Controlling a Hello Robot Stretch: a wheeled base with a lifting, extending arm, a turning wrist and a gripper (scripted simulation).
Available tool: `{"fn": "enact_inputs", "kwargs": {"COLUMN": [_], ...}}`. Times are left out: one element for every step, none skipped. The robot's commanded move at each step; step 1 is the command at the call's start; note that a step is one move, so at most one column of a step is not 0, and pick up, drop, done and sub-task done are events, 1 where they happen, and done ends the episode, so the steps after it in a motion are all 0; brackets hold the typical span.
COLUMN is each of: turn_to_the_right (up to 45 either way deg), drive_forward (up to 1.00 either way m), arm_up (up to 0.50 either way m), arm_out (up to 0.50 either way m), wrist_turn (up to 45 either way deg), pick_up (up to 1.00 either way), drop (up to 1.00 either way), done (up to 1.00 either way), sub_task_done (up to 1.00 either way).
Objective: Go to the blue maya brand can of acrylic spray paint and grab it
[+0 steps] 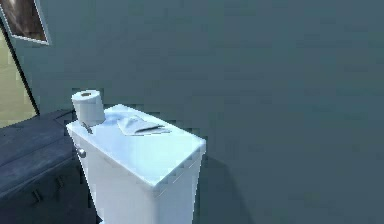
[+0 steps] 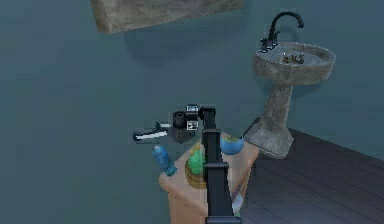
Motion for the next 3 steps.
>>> {"fn": "enact_inputs", "kwargs": {"turn_to_the_right": [0.0,0.0,0.0], "drive_forward": [0.00,0.00,0.00], "arm_up": [0.00,-0.30,0.00], "arm_out": [0.00,0.00,0.00], "wrist_turn": [21.0,0.0,0.0], "pick_up": [0.00,0.00,1.00], "drop": [0.00,0.00,0.00], "done": [0.00,0.00,0.00], "sub_task_done": [0.00,0.00,0.00]}}
